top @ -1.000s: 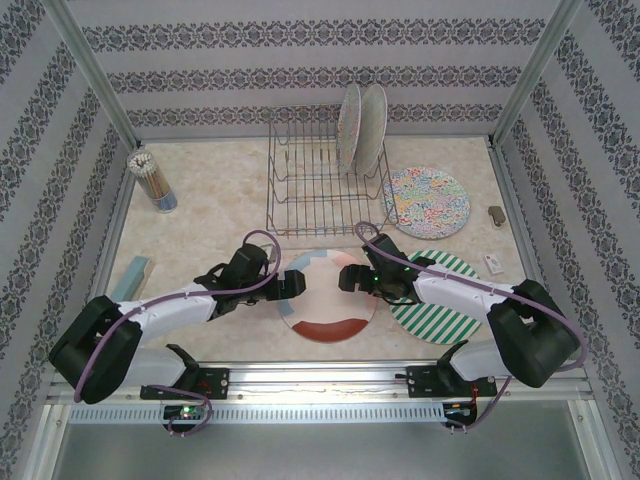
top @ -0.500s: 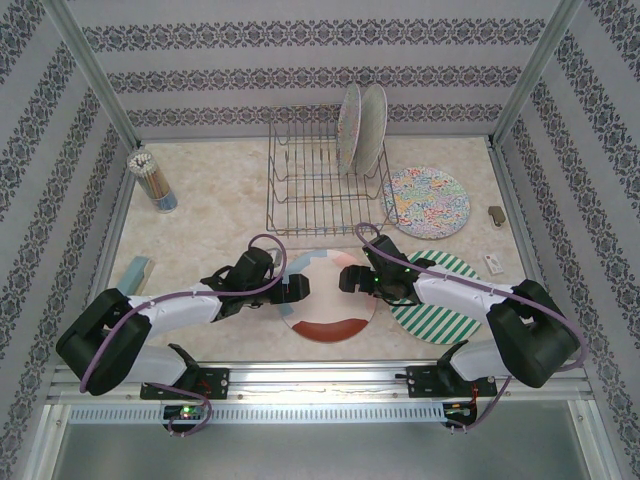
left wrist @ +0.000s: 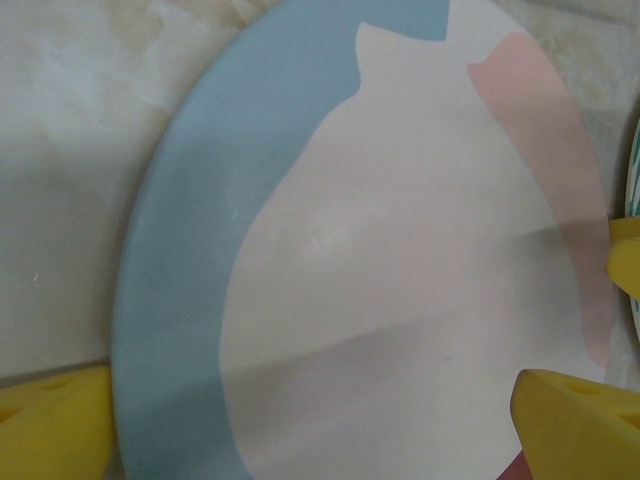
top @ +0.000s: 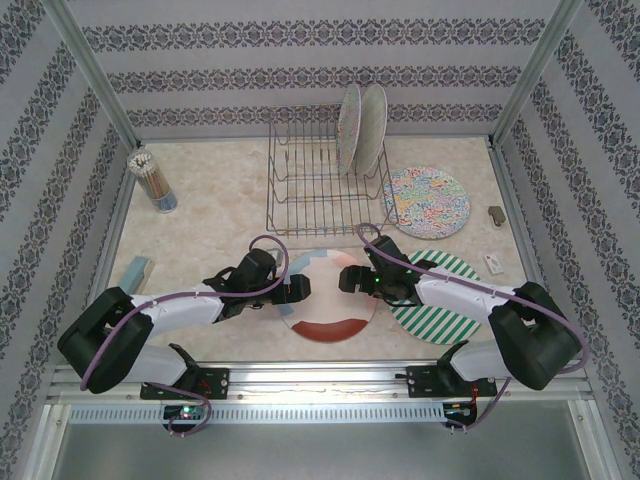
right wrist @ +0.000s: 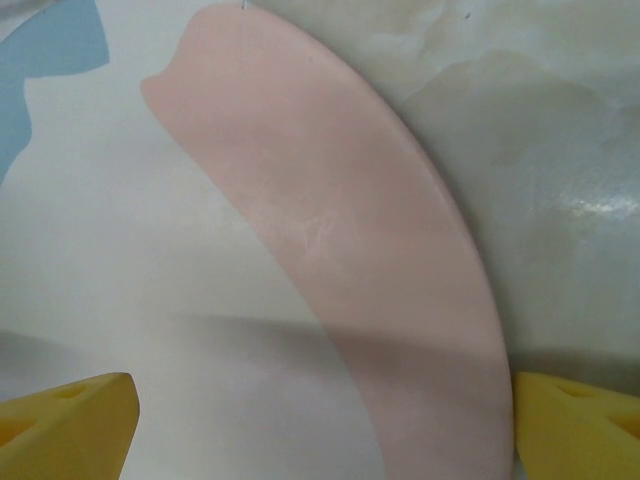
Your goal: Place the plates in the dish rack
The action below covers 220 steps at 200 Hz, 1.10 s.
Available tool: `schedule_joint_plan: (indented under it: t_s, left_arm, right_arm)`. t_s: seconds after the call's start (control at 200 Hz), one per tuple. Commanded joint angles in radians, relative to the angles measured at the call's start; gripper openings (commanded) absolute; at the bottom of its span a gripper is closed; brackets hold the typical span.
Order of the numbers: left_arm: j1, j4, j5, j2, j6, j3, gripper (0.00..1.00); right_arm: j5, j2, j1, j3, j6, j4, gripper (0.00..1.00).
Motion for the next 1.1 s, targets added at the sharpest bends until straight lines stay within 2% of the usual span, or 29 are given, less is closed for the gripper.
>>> schedule_joint_plan:
  t_s: [0.0,0.535,1.094]
  left_arm:
    - [-0.03,0.073,0.026,0.051,-0.016,0.001,1.0]
    - [-0.045,0.107,0.03,0.088,-0.022,0.009,1.0]
    - [-0.05,0.128,0.039,0.115,-0.025,0.019,1.0]
  right_arm:
    - [-0.045,-0.037,-0.005,-0.009,0.014,0.004,0.94]
    - [-0.124,-0.112,-0.016,-0.01,0.047,0.02,0.91]
    - [-0.304,-0.123,-0.089,-0.028,-0.015,0.073,0.86]
